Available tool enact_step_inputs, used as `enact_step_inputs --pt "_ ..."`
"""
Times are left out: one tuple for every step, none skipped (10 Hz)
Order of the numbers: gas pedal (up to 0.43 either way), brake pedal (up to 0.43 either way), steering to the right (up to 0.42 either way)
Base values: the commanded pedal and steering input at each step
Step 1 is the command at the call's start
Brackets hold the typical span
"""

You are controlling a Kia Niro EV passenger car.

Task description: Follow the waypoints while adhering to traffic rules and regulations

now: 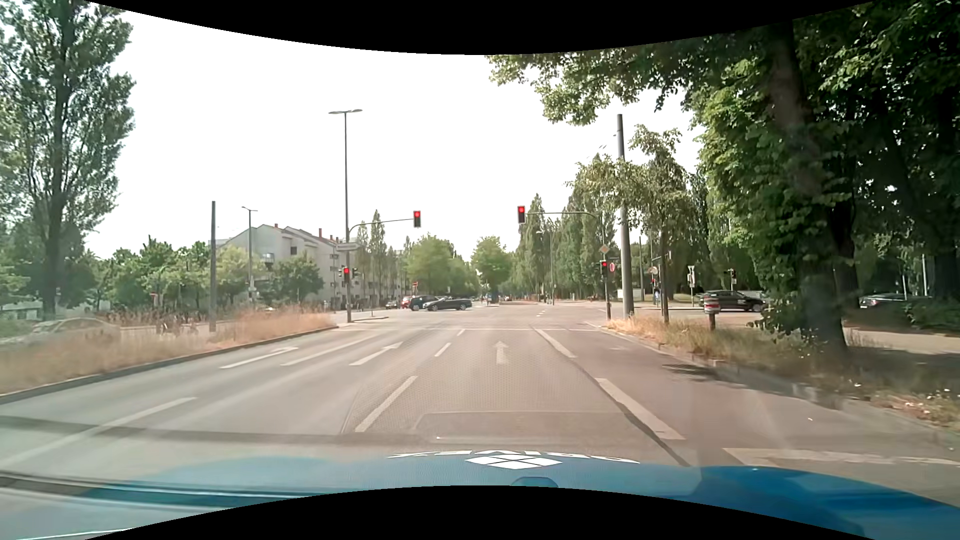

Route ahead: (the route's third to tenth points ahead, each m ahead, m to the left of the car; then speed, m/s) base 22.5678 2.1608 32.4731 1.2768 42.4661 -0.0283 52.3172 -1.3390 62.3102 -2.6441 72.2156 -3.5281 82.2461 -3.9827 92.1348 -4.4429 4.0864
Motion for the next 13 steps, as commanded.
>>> enact_step_inputs --pt "0.0 0.0 0.002" --pt "0.0 0.0 0.002" --pt "0.0 0.0 0.002" --pt "0.0 0.0 0.002" --pt "0.0 0.0 0.002" --pt "0.0 0.0 0.002" --pt "0.0 0.0 0.002" --pt "0.0 0.0 0.002" --pt "0.0 0.0 0.002" --pt "0.0 0.0 0.002" --pt "0.0 0.0 0.002" --pt "0.0 0.0 0.002" --pt "0.0 0.0 0.002"
